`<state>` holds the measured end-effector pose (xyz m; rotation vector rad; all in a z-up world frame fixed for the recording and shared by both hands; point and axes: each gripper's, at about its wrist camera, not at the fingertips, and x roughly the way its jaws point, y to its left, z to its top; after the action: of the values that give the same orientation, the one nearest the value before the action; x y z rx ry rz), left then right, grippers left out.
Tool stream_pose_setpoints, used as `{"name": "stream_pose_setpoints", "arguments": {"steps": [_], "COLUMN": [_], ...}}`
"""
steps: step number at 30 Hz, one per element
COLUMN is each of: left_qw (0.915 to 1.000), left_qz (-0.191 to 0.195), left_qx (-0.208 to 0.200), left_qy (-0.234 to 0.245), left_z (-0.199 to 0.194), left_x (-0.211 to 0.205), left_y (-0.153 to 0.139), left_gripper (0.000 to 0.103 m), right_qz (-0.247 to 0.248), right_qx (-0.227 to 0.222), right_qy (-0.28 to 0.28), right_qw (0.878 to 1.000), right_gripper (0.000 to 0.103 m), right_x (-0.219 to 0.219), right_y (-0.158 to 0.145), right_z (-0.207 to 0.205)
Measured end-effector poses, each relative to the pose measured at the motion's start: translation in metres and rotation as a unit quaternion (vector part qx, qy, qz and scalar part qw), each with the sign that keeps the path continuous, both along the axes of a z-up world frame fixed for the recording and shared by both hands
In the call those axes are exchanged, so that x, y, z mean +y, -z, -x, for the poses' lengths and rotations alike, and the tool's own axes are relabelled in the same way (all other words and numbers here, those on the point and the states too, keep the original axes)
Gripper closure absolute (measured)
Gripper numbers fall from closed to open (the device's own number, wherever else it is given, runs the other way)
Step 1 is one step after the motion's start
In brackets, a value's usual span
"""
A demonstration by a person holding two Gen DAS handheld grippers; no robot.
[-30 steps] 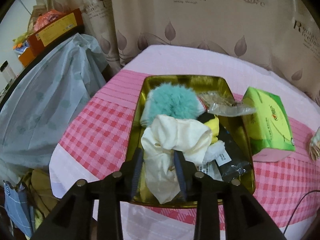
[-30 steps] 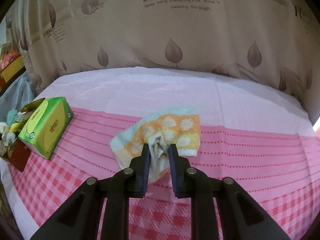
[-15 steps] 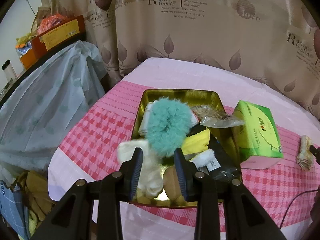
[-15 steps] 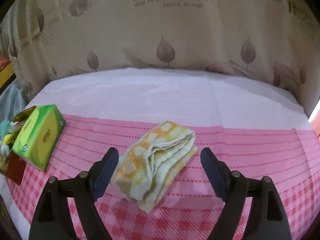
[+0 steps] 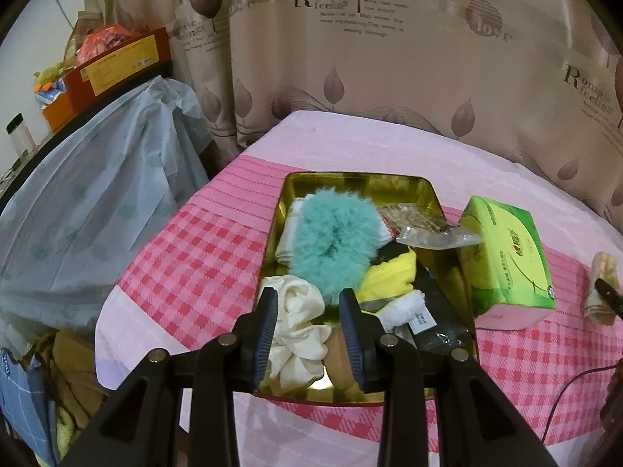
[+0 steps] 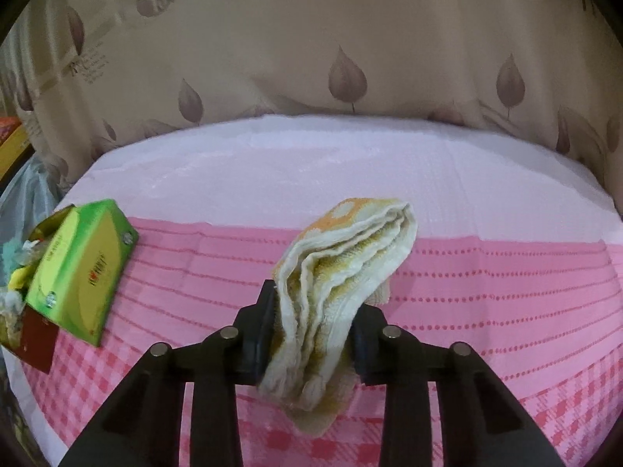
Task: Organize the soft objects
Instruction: 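Regrasp the striped towel folded between the right tool fingers, then carry the folded towel into the gold tin and open the right tool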
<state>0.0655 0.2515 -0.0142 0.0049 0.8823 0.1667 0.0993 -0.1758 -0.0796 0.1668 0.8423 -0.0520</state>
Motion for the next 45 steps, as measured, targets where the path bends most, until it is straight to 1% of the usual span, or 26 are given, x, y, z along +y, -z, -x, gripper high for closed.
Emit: {"name": "stream_pose_setpoints", "arguments": {"steps": [3, 6, 8, 12, 15, 17, 21, 23, 25, 29, 37, 40, 42, 45], "left_qw": [0.9999, 0.9997, 0.9996, 0.9993, 0.9992, 0.9990, 0.9986, 0.9983, 0.9981, 0.9974, 0.9965, 0.9963, 0.9964, 0.9965], "left_qz": [-0.006, -0.005, -0.004, -0.004, -0.003, -0.003, 0.002, 0.002, 0.004, -0.001, -0.007, -0.004, -0.003, -0.004], "left_qx": [-0.005, -0.006, -0.008, -0.009, -0.008, -0.009, -0.010, -0.009, -0.008, -0.012, -0.017, -0.020, -0.019, -0.019], "left_qy": [-0.011, -0.022, -0.028, -0.035, -0.040, -0.044, -0.053, -0.058, -0.061, -0.071, -0.082, -0.084, -0.082, -0.081], "left_z": [0.001, 0.000, 0.001, 0.001, 0.000, 0.000, 0.000, -0.001, -0.001, -0.001, 0.000, 0.001, 0.001, 0.002], "left_x": [0.004, 0.010, 0.013, 0.017, 0.022, 0.024, 0.030, 0.033, 0.036, 0.040, 0.042, 0.043, 0.044, 0.044], "left_y": [-0.002, -0.004, -0.005, -0.008, -0.008, -0.009, -0.010, -0.009, -0.009, -0.010, -0.010, -0.011, -0.011, -0.012], "left_gripper": [0.070, 0.070, 0.070, 0.070, 0.070, 0.070, 0.070, 0.070, 0.070, 0.070, 0.070, 0.070, 0.070, 0.070], "right_qz": [-0.005, -0.013, -0.016, -0.029, -0.038, -0.046, -0.052, -0.053, -0.056, -0.046, -0.031, -0.027, -0.022, -0.018], "right_qx": [-0.020, -0.042, -0.056, -0.070, -0.069, -0.063, -0.047, -0.039, -0.030, -0.022, -0.006, -0.006, -0.008, -0.012], "right_qy": [-0.017, -0.051, -0.083, -0.147, -0.199, -0.234, -0.284, -0.299, -0.311, -0.322, -0.324, -0.325, -0.326, -0.322], "right_qw": [1.000, 0.998, 0.995, 0.986, 0.977, 0.969, 0.956, 0.952, 0.948, 0.945, 0.945, 0.945, 0.945, 0.947], "right_gripper": [0.072, 0.072, 0.072, 0.072, 0.072, 0.072, 0.072, 0.072, 0.072, 0.071, 0.069, 0.069, 0.067, 0.057], "right_x": [0.009, 0.032, 0.057, 0.109, 0.158, 0.193, 0.249, 0.267, 0.288, 0.312, 0.337, 0.341, 0.343, 0.340], "right_y": [-0.021, -0.044, -0.060, -0.077, -0.083, -0.081, -0.071, -0.066, -0.058, -0.046, -0.027, -0.025, -0.025, -0.029], "right_z": [0.004, 0.009, 0.009, 0.008, 0.008, 0.005, 0.002, 0.001, -0.004, -0.015, -0.031, -0.033, -0.033, -0.029]}}
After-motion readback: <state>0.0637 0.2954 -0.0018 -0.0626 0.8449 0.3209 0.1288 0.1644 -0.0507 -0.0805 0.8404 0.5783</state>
